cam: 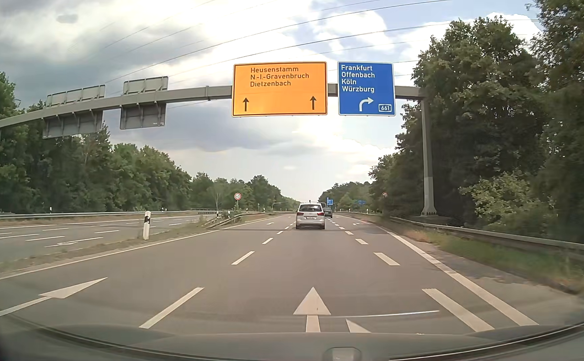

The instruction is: Follow the waypoints while adhering to traffic rules and regulations

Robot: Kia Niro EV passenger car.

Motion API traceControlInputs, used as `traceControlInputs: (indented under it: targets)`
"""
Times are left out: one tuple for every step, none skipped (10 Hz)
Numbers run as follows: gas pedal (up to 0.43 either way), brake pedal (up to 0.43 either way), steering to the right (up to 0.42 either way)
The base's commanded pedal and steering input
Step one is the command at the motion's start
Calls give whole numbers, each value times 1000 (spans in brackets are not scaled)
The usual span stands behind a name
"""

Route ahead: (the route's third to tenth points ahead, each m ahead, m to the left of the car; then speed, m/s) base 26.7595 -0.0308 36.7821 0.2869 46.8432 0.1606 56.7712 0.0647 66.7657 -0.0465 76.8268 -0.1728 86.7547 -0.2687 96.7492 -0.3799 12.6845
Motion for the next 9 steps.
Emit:
traceControlInputs:
  targets:
    - [287, 37, 3]
    - [287, 37, 3]
    - [287, 37, 2]
    - [287, 37, 2]
    - [287, 37, 2]
    - [287, 37, 2]
    - [287, 30, 1]
    - [287, 37, 1]
    - [287, 37, 1]
